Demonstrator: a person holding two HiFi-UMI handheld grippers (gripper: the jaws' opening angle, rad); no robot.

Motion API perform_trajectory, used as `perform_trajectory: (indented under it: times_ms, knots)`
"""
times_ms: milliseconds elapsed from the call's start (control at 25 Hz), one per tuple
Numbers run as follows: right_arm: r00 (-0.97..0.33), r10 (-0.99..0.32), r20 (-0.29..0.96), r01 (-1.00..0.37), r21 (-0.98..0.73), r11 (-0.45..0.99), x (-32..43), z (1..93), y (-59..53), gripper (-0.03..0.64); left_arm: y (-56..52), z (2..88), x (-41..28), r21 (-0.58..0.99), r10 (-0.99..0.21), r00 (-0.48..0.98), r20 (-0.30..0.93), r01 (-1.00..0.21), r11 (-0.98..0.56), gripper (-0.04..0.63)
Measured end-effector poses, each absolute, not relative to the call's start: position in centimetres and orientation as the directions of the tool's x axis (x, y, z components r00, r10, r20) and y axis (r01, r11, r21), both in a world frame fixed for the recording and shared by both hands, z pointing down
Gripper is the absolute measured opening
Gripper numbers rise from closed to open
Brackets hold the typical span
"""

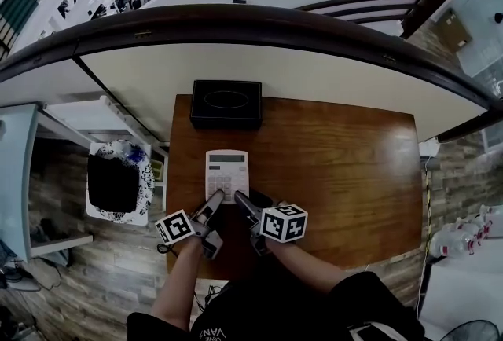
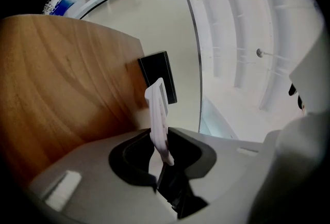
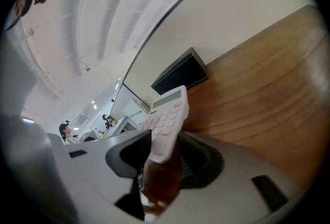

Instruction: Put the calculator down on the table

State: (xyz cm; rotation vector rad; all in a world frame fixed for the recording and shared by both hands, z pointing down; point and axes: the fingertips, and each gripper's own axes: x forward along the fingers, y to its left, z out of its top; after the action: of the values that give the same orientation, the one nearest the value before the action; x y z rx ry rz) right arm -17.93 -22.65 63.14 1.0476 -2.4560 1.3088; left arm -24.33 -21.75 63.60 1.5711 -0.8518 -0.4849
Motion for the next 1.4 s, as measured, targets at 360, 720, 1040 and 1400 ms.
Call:
perform_trajectory:
  times_ms: [360, 720, 1040, 1400]
  knots:
    - [-0.725, -0.525, 0.445, -0.662, -0.661, 0.354, -18.1, 64.0, -25.0, 0.161, -24.0, 64.6, -24.5, 0.976, -0.759, 0.631, 0.158, -0.214, 0.025, 0.072]
    - [-0.688, -0.557, 0.465, -0.692, -0.653, 0.309, -17.5, 64.3, -27.1, 0.161, -26.2, 65.3, -24.1, 0.976, -0.748, 0.634, 0.196, -0.204, 0.083, 0.081]
    - [-0.672, -0.563, 0.481, -0.708, -0.64, 0.298, -17.0, 64.2, -28.9, 0.161, -28.1, 65.4, -23.8, 0.968, -0.729, 0.647, 0.225, -0.235, 0.09, 0.081]
    - [-0.661, -0.532, 0.529, -0.731, -0.615, 0.296, -16.9, 64.7, -29.8, 0.162, -28.8, 65.9, -23.6, 0.955, -0.708, 0.651, 0.276, -0.272, 0.122, 0.092]
